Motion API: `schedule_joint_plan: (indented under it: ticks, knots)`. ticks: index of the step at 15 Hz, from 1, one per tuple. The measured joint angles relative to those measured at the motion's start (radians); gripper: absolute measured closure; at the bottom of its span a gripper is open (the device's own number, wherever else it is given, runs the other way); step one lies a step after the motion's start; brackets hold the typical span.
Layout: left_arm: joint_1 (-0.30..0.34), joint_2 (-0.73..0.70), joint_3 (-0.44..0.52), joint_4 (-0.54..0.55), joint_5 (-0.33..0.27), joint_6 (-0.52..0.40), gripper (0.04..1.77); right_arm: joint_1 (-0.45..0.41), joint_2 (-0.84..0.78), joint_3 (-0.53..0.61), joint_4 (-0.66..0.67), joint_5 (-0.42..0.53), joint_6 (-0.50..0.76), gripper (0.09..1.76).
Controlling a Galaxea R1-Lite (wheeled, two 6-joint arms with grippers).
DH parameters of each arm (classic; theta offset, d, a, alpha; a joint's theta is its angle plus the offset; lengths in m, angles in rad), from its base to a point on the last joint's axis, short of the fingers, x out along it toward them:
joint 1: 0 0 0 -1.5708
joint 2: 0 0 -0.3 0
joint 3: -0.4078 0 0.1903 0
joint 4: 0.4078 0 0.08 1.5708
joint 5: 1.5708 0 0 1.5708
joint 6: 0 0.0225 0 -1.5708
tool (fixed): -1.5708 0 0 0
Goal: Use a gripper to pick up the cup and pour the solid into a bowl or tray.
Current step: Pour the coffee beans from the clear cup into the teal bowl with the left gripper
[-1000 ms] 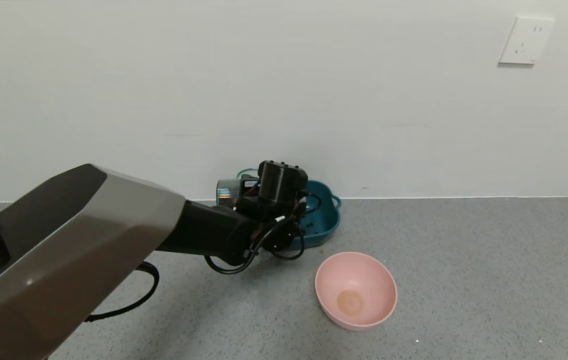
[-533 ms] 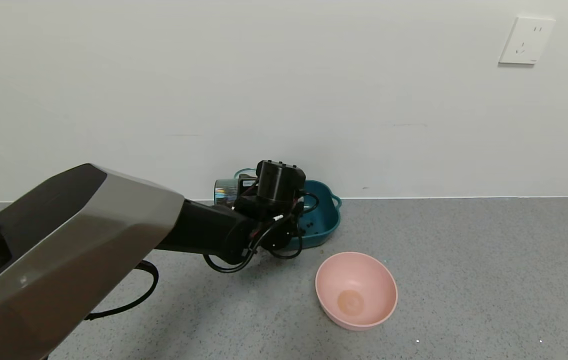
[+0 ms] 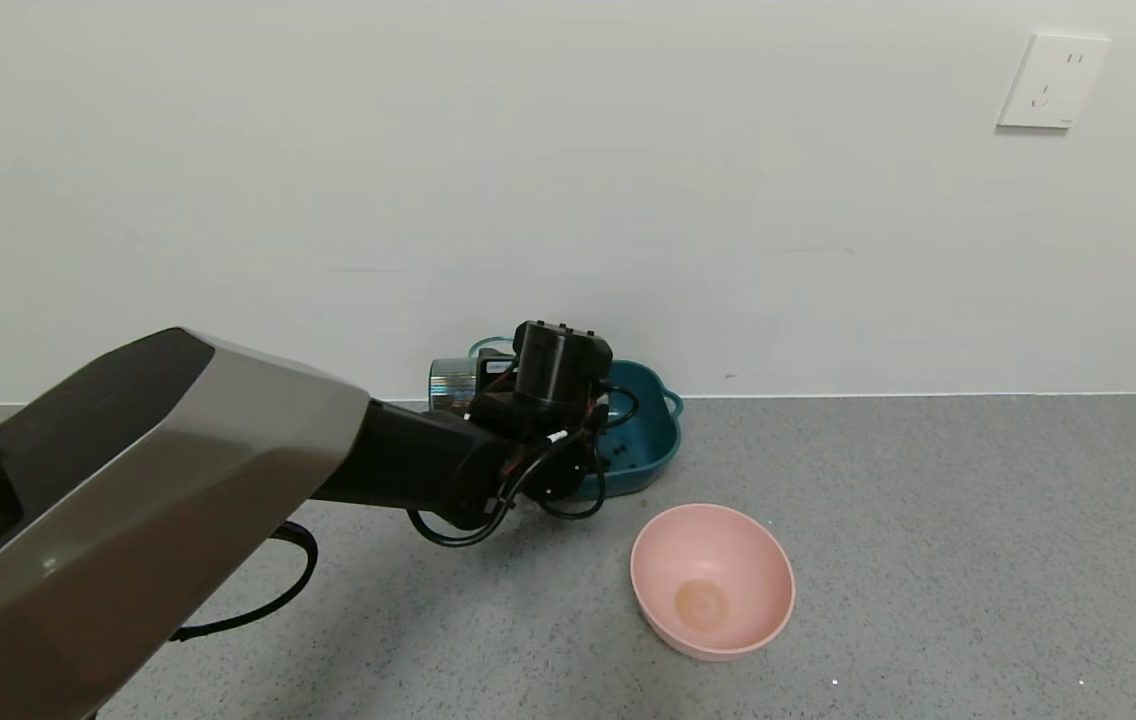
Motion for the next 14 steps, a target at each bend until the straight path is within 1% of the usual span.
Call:
schedule_joint_plan:
  ticks: [2, 14]
  knots:
    - [0.0, 0.0, 0.0, 0.0, 0.02, 0.009, 0.53, 0.0, 0.0, 0.0, 0.0, 0.0, 0.0, 0.14]
    - [-0.014, 0.006, -0.009, -0.002, 0.03, 0.041, 0.53, 0.0, 0.0, 0.0, 0.0, 0.0, 0.0, 0.14]
